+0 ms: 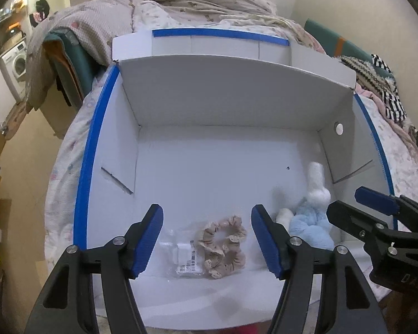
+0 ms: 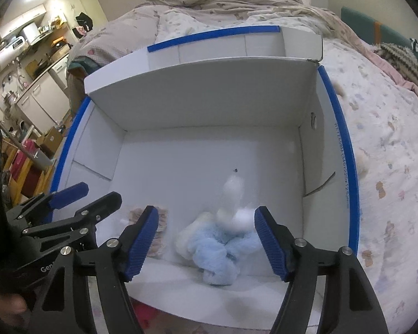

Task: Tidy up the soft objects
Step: 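Carry the scrunchie and white sock into the box and open both tools, then withdraw both tools and lower the left tool onto a white tissue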

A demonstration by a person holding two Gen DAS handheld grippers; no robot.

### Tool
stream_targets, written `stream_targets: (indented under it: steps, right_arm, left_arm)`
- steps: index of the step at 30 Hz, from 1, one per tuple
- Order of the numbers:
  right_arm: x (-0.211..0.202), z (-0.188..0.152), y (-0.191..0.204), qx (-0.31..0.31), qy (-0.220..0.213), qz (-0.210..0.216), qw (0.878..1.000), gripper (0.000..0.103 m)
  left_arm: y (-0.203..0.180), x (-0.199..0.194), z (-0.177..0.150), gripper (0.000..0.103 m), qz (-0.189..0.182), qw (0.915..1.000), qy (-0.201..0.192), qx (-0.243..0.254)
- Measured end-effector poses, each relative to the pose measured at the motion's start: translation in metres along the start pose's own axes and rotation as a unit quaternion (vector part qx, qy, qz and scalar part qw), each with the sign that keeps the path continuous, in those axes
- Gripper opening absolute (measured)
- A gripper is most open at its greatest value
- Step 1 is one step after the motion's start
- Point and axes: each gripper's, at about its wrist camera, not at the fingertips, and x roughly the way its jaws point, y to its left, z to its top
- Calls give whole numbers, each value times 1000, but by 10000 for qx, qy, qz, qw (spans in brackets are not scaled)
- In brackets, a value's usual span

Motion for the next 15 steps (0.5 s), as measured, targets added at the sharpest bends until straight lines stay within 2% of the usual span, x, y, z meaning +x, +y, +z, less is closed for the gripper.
stream_targets:
  steps: [6,7,8,10,15]
  right_arm:
    - [-8,-1,-3,132,-32,72,9999,76]
    - [-9,-1,-4,172,-45,75,9998,82]
    - [-10,-1,-3,207,-60,80,9997,93]
    - [-14,-1,-3,253,-104,97,9996,103]
    - [-23,-1,0,262,-328,26,9991,103]
  left_arm:
    - [8,-8,-4,63,-41,9999,3,-137]
    - [9,-10,-4,63,-8,9999,-21,-143]
    - [10,-13,-5,63,18,9999,-40,-156]
    - [12,-18,-8,63,31,9998,-57,-210]
    - [18,-31,-12,63,126,9995,-120,-275]
